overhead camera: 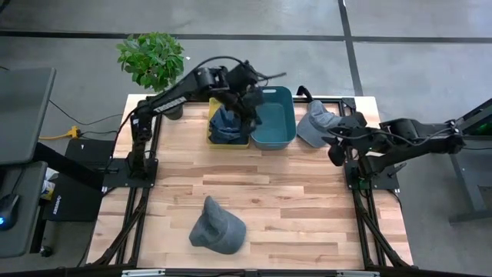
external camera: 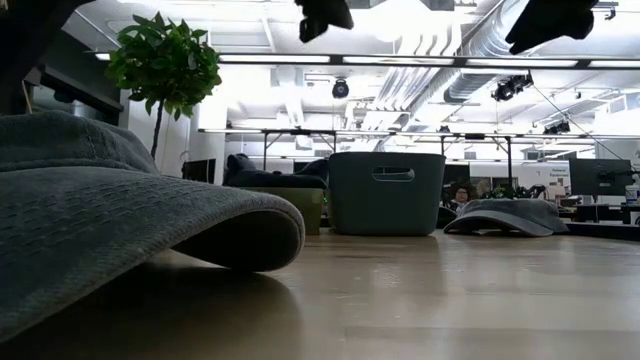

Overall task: Pick & Place hat
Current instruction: Put the top gray cap into the blue green bin

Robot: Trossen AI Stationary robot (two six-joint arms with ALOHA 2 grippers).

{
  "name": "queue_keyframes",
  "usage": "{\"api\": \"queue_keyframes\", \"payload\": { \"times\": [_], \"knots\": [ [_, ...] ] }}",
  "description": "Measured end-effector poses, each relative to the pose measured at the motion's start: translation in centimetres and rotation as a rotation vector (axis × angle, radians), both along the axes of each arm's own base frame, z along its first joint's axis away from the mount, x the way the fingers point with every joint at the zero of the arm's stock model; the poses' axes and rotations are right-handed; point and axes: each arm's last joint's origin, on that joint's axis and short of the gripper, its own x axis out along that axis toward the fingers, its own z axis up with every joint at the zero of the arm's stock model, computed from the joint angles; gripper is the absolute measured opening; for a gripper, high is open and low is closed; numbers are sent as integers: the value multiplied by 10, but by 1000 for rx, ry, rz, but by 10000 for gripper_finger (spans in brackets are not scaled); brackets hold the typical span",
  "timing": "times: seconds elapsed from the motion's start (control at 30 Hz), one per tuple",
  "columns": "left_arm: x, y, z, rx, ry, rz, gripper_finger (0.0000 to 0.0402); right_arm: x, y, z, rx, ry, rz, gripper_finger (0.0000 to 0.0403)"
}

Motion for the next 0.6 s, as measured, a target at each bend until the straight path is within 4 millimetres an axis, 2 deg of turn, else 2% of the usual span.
{"api": "queue_keyframes", "payload": {
  "times": [0.1,0.3,0.6],
  "knots": [
    [7,-6,-10,-23,31,-15,1,-4,-1,-8,9,-5,5,163],
    [26,-25,-32,-71,18,-39,1,-11,0,-37,81,-42,28,163],
    [34,-41,-51,-141,-33,-48,1,-17,0,-61,135,-80,55,163]
  ]
}}
